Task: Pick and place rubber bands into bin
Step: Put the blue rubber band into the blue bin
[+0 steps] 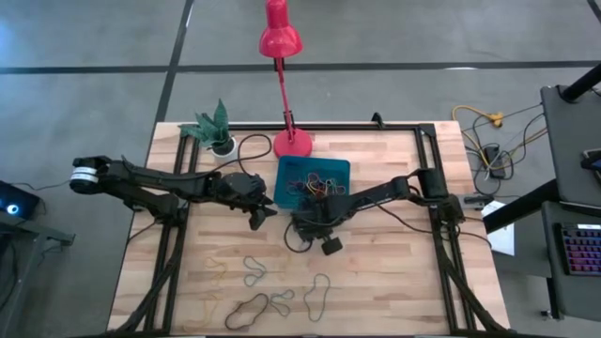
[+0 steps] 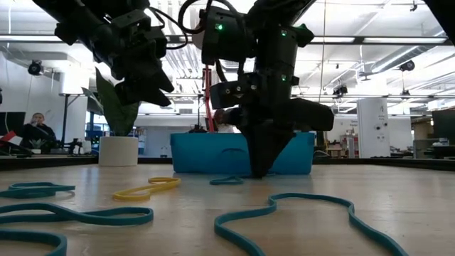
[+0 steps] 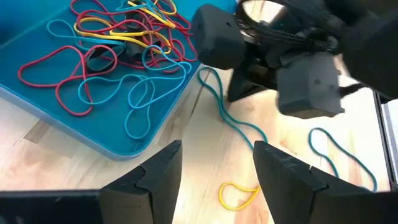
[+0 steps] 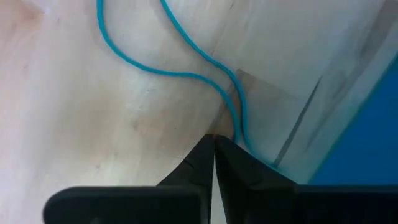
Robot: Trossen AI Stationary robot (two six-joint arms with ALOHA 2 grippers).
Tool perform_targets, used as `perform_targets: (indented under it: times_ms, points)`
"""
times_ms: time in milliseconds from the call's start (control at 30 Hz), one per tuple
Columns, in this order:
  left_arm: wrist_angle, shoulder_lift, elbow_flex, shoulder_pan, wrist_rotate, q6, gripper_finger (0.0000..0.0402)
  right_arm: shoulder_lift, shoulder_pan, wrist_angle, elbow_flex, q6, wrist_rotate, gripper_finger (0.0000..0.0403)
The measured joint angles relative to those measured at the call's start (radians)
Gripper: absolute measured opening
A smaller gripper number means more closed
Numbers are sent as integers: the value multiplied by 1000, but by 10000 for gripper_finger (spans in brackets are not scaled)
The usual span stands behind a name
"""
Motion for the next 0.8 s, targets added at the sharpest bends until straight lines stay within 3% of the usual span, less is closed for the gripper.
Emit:
perform_targets:
  times_ms: [233, 500, 800]
  points:
    - [1, 0, 0, 0, 0, 0, 183, -127, -14, 84, 17, 83, 70, 8]
    - [4, 0, 0, 0, 0, 43, 183, -78, -9, 69, 11, 27, 40, 13]
    - [1, 0, 0, 0, 0, 42, 183, 3, 7, 67, 22, -49, 51, 97]
